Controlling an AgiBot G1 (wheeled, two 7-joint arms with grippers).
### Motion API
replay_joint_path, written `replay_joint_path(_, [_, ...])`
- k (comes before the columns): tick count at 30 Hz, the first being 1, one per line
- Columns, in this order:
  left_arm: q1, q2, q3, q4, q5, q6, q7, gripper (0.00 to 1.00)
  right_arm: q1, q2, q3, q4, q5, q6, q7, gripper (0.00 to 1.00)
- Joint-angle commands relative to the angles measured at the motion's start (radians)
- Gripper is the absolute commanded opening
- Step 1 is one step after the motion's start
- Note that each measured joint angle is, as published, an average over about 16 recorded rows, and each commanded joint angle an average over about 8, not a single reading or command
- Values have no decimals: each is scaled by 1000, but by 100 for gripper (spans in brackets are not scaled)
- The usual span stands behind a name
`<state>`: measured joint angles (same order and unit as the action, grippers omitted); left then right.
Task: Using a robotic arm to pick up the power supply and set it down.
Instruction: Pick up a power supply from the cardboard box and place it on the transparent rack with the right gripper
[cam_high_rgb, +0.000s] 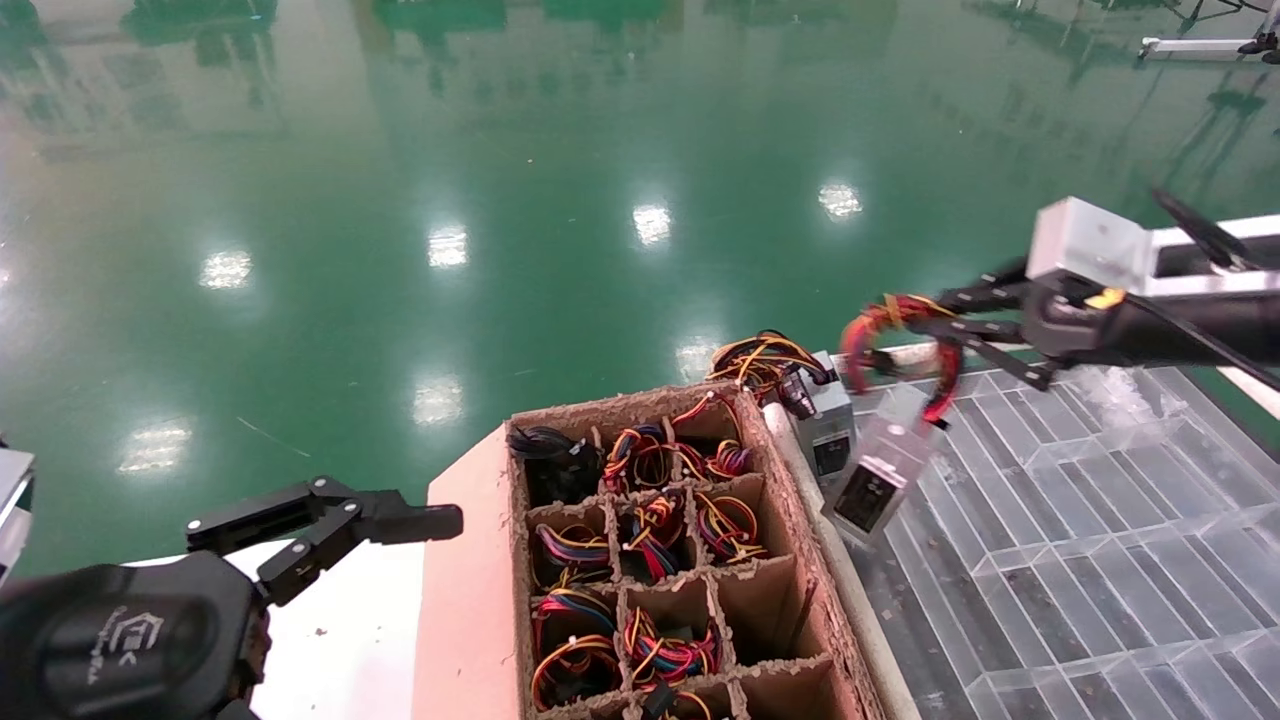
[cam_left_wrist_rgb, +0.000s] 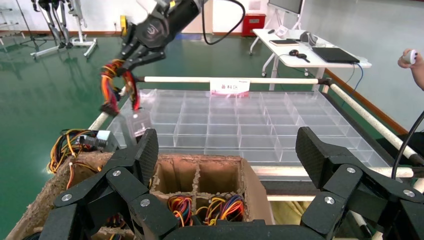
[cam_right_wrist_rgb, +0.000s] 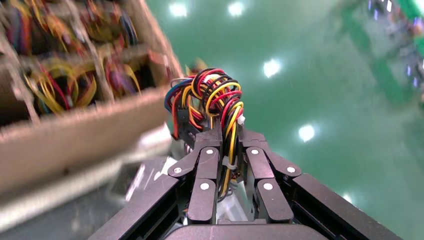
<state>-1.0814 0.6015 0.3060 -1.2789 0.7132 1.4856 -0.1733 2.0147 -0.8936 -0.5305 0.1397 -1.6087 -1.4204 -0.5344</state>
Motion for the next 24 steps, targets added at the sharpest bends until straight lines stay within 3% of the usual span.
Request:
replay_joint_path(1, [0, 0, 0, 0, 0, 0, 0, 100, 7, -15, 5, -9, 11, -19, -16, 0])
replay_joint_path(24, [0, 0, 1, 0, -1, 0, 1, 100, 96, -24, -5, -91, -3, -68, -100, 0])
